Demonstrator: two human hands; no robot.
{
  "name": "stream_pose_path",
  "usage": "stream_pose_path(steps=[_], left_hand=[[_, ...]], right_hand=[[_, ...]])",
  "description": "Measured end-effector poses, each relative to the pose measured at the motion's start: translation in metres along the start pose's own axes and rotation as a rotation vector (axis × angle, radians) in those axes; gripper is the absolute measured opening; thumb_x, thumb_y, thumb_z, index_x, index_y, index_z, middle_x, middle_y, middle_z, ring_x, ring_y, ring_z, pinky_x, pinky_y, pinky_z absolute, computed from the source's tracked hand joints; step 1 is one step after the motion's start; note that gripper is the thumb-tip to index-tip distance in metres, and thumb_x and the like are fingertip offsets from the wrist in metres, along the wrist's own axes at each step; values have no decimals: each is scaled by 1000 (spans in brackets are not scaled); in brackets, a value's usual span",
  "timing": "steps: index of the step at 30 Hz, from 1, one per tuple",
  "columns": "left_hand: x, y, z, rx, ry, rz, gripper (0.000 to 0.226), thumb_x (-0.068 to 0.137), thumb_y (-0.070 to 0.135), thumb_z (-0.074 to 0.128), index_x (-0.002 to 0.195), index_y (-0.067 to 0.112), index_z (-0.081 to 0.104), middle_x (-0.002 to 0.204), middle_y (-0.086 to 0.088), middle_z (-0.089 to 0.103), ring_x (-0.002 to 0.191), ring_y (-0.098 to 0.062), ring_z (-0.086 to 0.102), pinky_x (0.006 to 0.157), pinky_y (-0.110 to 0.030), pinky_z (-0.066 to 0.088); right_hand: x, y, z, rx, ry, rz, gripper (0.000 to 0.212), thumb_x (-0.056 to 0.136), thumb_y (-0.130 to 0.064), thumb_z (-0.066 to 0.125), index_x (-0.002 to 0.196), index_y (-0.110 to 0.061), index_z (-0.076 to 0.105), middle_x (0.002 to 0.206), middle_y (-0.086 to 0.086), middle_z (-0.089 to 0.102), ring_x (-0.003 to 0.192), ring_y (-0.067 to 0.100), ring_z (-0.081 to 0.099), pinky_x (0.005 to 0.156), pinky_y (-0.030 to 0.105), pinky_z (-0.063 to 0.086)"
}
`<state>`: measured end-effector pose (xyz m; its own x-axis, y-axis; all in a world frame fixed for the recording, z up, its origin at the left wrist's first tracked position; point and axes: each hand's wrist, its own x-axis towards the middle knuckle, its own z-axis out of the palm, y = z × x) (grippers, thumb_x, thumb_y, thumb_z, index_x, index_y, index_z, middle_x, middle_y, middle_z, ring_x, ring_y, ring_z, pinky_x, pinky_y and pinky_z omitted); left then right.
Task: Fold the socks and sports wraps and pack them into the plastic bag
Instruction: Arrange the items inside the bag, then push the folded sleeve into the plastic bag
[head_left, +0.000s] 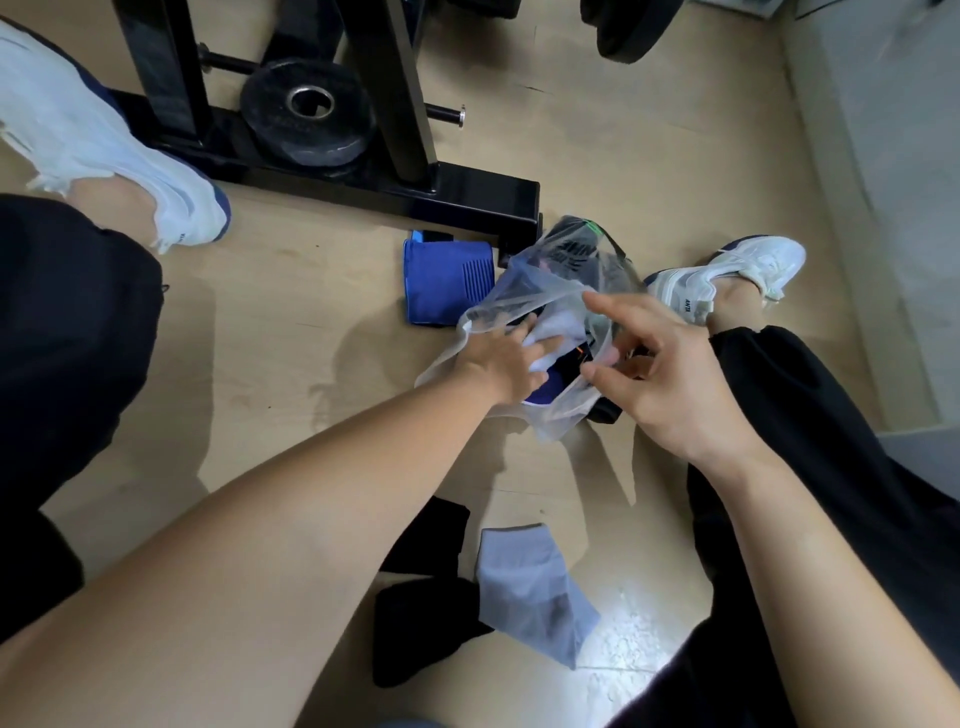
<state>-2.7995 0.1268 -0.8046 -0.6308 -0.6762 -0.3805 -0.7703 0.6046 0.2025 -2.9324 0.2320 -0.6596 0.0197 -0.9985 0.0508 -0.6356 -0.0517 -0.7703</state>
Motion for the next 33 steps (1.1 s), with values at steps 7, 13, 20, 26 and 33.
stream_pose_path(steps=[7, 13, 20, 26, 33], left_hand=[[1, -4, 4, -132, 6, -24, 67, 99, 61, 39, 157, 49, 8, 170, -4, -6, 153, -40, 7, 119, -58, 16], [-43, -8, 22, -496, 226, 96, 54, 97, 42, 59, 149, 38, 44, 170, -5, 7, 154, -33, 10, 120, -49, 20], [-102, -65, 20, -559, 835, -105, 9, 83, 26, 62, 79, 21, 68, 78, 9, 63, 67, -11, 57, 59, -32, 47], [-52, -139, 16, -476, 526, -338, 19, 93, 26, 60, 110, 23, 67, 111, 4, 64, 106, -22, 60, 81, -34, 46], [8, -167, 15, -110, 29, -92, 64, 98, 33, 61, 155, 29, 34, 164, 8, 26, 151, -21, 21, 119, -43, 28]], right_hand=[[-2, 1, 3, -16, -45, 51, 58, 82, -3, 76, 135, -20, 59, 125, -3, 55, 78, 15, 63, 70, 12, 47], [-1, -5, 10, -47, -40, 11, 58, 83, 0, 74, 135, -20, 58, 125, -4, 54, 80, 12, 60, 73, 12, 47], [1, 2, 20, -124, -73, 1, 47, 85, -6, 73, 130, -18, 63, 113, -9, 55, 78, 12, 57, 71, 11, 45], [0, 24, 29, -223, -158, 20, 38, 83, -12, 77, 119, -23, 69, 86, -8, 59, 72, 11, 55, 66, 12, 41], [2, 34, 31, -241, -258, 148, 33, 85, -24, 76, 116, -28, 69, 85, -18, 56, 74, -3, 55, 67, 13, 36]])
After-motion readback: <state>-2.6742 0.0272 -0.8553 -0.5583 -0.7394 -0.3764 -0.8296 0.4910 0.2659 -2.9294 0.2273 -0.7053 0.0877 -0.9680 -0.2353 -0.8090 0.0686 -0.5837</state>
